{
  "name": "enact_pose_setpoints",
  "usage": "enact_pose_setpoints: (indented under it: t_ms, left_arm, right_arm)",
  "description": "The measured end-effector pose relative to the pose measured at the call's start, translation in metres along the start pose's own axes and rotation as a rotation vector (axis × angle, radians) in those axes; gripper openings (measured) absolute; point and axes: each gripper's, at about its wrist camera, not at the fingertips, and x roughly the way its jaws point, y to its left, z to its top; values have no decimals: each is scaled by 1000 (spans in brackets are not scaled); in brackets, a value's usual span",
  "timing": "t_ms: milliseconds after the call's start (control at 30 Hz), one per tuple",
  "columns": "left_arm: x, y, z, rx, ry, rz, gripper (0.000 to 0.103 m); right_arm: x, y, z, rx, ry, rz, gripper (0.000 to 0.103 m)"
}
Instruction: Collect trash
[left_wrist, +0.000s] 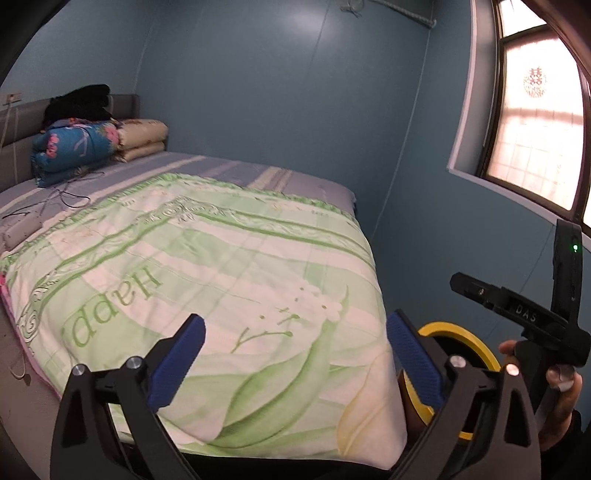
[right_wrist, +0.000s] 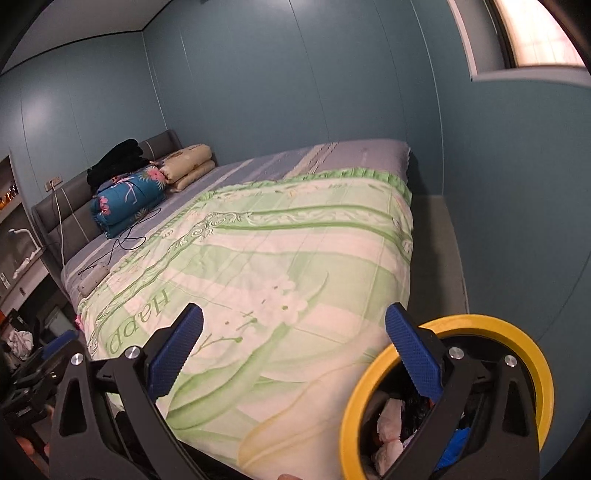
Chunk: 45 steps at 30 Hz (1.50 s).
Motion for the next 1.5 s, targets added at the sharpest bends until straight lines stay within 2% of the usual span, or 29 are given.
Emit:
enact_pose_setpoints:
  t_ms: [267, 400, 533, 1000, 1500]
  left_arm:
    - [-39, 1, 0, -29, -89, 78, 95]
    - [-61, -8, -4, -1, -161, 188, 95]
    - [-78, -20, -11, 31, -223, 266, 95]
    - [-93, -23, -21, 22, -263, 278, 95]
    - [-95, -17, -23, -9, -265, 276, 95]
  right_arm:
    - [-23, 33, -13, -36, -116, -100, 95]
    - [-32, 41, -22, -37, -170, -155, 95]
    - [-38, 47, -29, -53, -212, -178, 95]
    - [-41, 47, -39, -56, -203, -172, 95]
    - [-33, 46, -42, -40, -175, -175, 95]
